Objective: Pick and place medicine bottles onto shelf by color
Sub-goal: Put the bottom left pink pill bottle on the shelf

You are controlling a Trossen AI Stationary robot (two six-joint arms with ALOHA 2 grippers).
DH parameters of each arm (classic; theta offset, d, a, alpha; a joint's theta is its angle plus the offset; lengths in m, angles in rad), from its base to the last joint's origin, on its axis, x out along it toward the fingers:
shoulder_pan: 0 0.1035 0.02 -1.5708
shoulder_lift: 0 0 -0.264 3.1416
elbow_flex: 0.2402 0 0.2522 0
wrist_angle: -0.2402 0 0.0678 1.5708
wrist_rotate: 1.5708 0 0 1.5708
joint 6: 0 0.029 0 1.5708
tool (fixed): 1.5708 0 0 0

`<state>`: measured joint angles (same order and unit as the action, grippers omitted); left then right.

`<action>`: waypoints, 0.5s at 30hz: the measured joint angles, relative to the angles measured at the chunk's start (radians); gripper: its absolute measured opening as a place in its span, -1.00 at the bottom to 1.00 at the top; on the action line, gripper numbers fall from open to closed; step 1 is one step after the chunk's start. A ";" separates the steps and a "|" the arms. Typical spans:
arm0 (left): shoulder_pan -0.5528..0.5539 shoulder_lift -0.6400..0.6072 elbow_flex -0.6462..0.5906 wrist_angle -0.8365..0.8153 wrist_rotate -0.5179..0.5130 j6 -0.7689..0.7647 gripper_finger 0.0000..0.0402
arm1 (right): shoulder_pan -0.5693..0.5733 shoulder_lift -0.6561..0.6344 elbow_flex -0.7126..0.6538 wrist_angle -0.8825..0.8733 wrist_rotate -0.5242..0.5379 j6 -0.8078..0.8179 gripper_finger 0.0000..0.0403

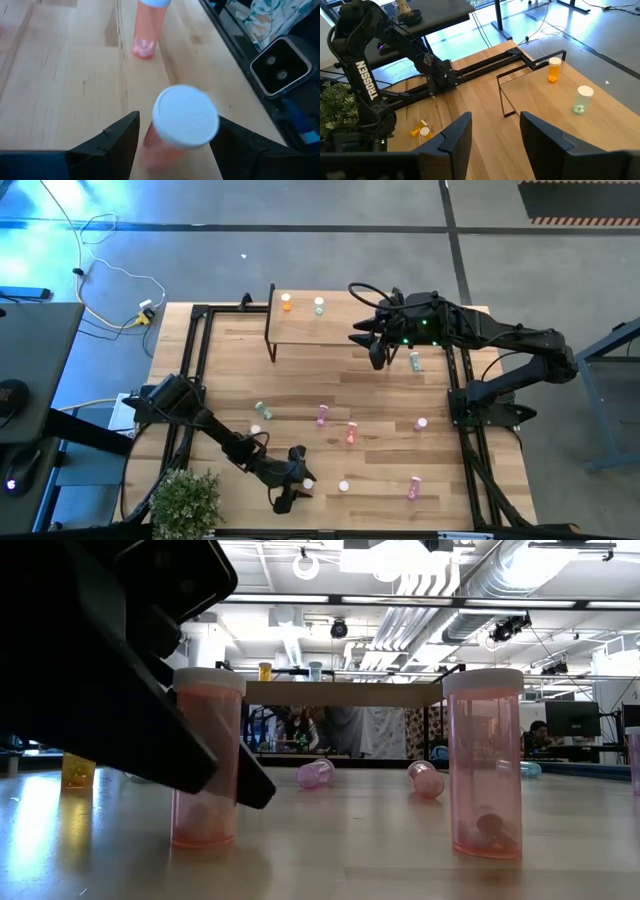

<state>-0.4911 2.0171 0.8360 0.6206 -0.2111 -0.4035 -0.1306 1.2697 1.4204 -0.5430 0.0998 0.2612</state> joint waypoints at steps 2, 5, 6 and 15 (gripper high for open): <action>0.000 0.000 -0.001 -0.015 -0.001 -0.005 0.06 | 0.000 0.000 0.000 0.000 0.000 0.000 -0.21; 0.000 0.000 -0.001 -0.050 -0.002 -0.020 -0.02 | 0.000 0.000 0.000 -0.003 0.000 0.000 -0.21; 0.000 -0.001 0.001 -0.060 -0.002 -0.028 -0.06 | 0.000 0.000 0.000 -0.006 0.000 0.000 -0.21; 0.000 -0.001 -0.001 -0.054 0.011 -0.031 -0.34 | 0.000 0.000 0.000 -0.008 0.000 0.000 -0.21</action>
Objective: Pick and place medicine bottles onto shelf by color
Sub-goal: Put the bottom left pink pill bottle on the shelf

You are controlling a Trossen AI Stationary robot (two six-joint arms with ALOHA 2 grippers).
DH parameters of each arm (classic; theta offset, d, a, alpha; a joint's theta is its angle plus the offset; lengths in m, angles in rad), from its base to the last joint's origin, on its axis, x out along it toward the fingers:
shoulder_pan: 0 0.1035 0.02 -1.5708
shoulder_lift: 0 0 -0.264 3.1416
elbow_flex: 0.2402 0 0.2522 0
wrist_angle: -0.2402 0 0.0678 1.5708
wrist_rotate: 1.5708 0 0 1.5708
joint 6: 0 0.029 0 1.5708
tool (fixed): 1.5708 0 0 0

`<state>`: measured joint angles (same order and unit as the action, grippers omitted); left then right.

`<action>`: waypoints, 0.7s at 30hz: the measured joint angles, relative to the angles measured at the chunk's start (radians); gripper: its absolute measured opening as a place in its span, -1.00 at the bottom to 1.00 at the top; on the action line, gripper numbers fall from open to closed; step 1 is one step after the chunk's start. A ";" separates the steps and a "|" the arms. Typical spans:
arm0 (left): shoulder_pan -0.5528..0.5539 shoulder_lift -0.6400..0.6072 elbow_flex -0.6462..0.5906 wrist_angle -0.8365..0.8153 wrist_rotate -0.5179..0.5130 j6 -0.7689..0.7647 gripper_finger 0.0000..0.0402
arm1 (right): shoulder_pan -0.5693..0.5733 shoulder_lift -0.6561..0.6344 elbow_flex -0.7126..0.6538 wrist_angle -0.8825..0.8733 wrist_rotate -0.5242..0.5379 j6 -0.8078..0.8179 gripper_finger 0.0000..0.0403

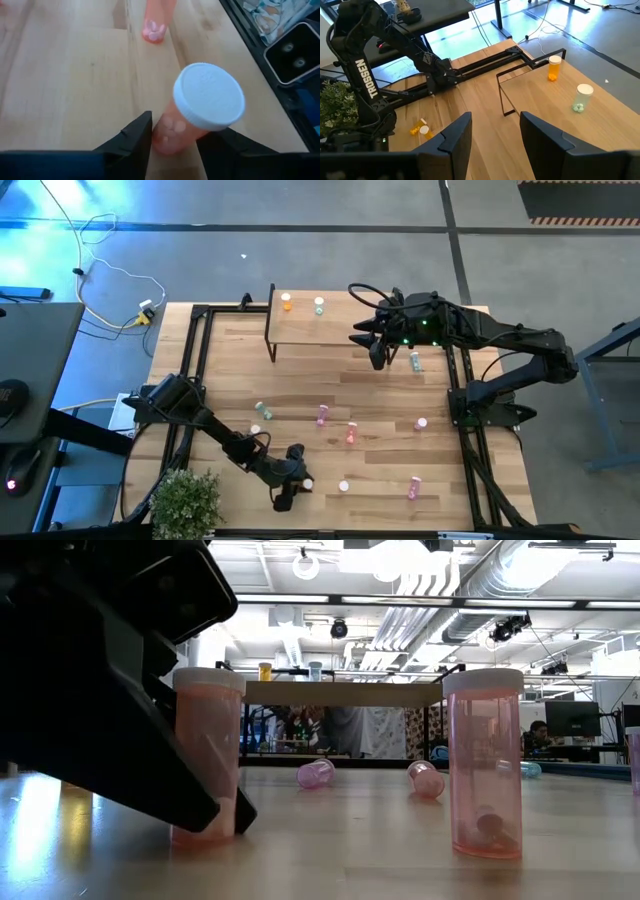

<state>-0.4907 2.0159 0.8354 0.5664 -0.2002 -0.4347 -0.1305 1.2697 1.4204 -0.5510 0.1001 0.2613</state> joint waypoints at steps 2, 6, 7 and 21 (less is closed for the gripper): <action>0.000 0.000 0.000 0.002 0.013 0.000 -0.38 | 0.000 0.000 0.000 0.000 0.000 0.000 -0.21; 0.000 0.000 0.000 0.004 0.032 0.000 -0.44 | 0.000 0.000 0.000 0.000 0.000 0.002 -0.21; 0.000 0.000 0.000 0.005 0.040 -0.001 -0.45 | 0.000 0.000 0.000 0.000 0.000 0.003 -0.21; 0.020 -0.051 0.023 -0.050 0.129 -0.026 -0.48 | 0.099 0.000 0.000 -0.007 -0.019 0.030 -0.21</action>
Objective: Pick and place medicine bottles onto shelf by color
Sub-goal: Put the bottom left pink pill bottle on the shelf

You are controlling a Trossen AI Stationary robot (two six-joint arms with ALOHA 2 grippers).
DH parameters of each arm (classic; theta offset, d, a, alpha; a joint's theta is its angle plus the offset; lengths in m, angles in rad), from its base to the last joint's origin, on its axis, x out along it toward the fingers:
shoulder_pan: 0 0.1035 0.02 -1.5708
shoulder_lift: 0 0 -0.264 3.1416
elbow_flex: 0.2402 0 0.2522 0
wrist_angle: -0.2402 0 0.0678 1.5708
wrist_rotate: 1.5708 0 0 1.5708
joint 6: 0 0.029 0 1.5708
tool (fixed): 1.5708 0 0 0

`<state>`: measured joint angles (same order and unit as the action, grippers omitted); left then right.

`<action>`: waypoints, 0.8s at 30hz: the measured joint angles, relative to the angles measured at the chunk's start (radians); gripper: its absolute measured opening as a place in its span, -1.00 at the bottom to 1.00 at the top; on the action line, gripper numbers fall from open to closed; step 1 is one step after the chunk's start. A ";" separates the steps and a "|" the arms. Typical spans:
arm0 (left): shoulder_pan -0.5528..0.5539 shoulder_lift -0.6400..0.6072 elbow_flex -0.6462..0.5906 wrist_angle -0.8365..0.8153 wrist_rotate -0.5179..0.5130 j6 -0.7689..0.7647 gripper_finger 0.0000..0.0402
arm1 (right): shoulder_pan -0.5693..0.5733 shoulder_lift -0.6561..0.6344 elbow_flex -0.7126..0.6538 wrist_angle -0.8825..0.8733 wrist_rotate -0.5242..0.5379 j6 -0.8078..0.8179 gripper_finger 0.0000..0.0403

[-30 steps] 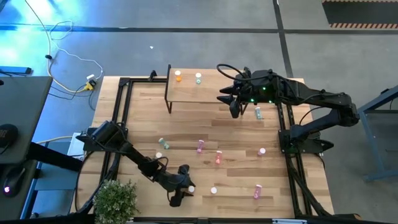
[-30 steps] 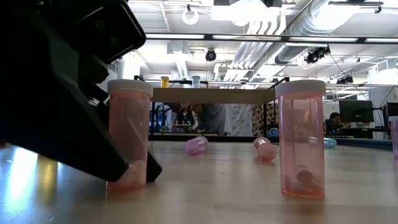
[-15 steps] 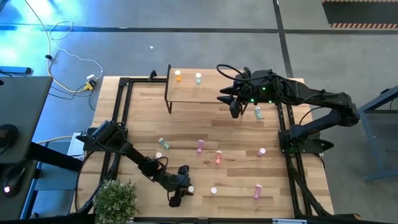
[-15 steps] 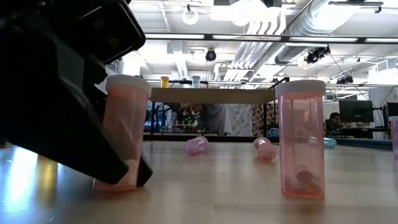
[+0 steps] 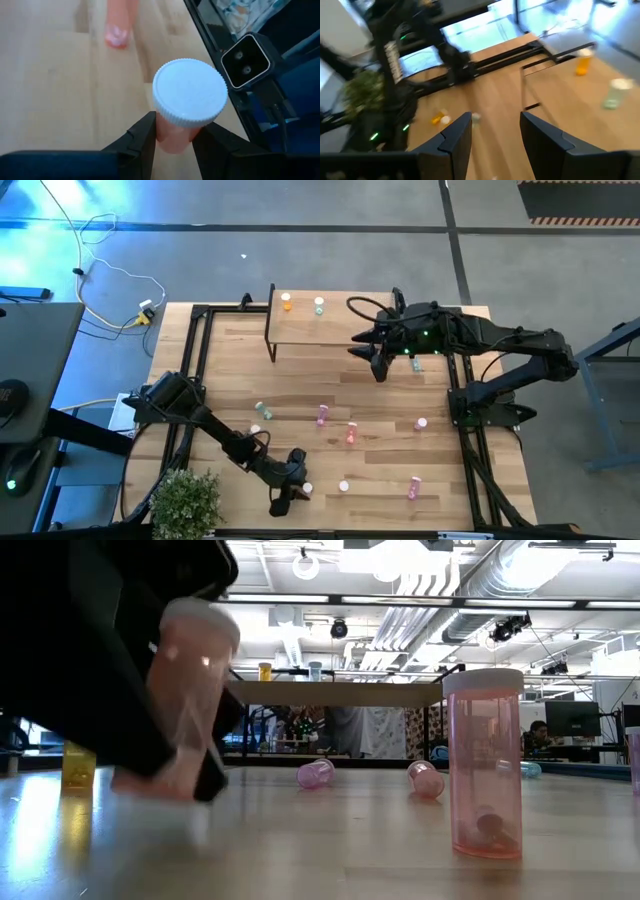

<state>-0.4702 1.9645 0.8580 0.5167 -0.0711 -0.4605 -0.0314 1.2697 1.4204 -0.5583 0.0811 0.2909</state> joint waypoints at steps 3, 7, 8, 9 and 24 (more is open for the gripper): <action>0.025 -0.040 0.010 -0.060 0.002 0.023 -0.48 | 0.032 0.000 0.000 -0.001 -0.015 -0.001 -0.21; 0.072 -0.094 0.010 -0.124 0.050 0.026 -0.48 | 0.058 0.000 0.000 -0.002 -0.015 0.000 -0.18; 0.084 -0.115 0.008 -0.154 0.061 0.027 -0.48 | 0.061 0.000 0.000 -0.001 -0.023 0.007 -0.16; 0.097 -0.133 0.008 -0.165 0.074 0.031 -0.48 | 0.061 0.000 0.000 0.000 -0.033 0.022 -0.13; 0.317 -0.370 0.010 -0.297 0.094 0.171 -0.48 | 0.094 0.045 0.000 -0.044 -0.190 0.072 0.07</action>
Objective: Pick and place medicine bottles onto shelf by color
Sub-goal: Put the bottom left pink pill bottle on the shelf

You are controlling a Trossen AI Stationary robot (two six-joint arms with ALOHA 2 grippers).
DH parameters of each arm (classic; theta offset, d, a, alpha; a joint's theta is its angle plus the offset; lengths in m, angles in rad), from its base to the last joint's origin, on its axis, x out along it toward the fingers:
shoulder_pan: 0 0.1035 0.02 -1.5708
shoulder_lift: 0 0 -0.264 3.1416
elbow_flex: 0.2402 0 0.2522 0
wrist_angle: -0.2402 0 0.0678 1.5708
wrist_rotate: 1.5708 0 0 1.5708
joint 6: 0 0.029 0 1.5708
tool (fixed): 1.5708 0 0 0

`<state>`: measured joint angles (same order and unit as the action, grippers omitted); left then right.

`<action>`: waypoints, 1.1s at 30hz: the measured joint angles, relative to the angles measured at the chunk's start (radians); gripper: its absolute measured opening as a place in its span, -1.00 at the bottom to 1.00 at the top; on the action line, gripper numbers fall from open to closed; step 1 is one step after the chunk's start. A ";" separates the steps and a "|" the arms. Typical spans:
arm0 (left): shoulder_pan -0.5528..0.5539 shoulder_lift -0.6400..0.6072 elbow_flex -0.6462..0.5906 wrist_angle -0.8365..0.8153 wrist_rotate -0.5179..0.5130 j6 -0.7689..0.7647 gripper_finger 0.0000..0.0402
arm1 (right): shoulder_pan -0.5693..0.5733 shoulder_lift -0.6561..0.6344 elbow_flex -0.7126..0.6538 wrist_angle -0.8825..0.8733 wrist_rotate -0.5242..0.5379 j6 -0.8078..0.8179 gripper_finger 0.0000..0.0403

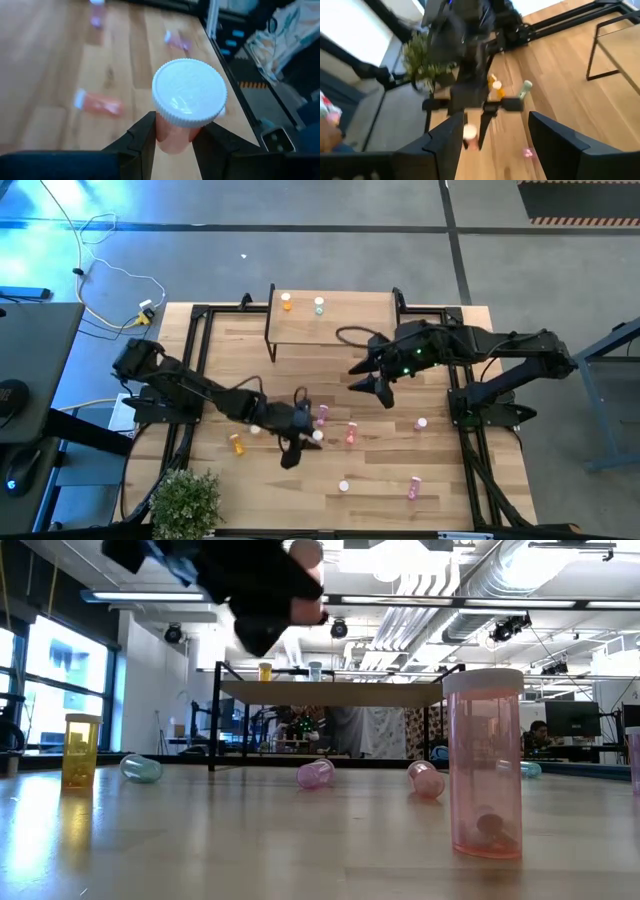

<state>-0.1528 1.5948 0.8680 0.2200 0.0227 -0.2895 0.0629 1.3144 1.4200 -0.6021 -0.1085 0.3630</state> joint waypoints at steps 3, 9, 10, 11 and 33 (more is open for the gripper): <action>0.042 -0.025 0.000 -0.004 -0.004 0.029 -0.48 | 0.017 0.037 0.000 0.004 0.000 -0.045 0.07; 0.119 -0.042 0.000 -0.017 -0.003 0.039 -0.48 | 0.024 0.103 0.000 0.043 0.000 -0.121 0.07; 0.129 -0.042 0.002 -0.019 -0.002 0.039 -0.48 | 0.024 0.112 0.000 0.046 0.000 -0.135 0.07; 0.137 -0.042 0.007 -0.026 -0.002 0.042 -0.48 | 0.023 0.120 0.000 0.054 0.000 -0.145 0.07; 0.180 -0.042 0.135 -0.145 -0.053 0.163 -0.48 | -0.011 0.246 0.000 0.066 -0.025 -0.173 0.07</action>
<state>0.0269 1.5532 1.0034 0.0751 -0.0303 -0.1265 0.0521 1.5608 1.4200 -0.5358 -0.1331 0.1905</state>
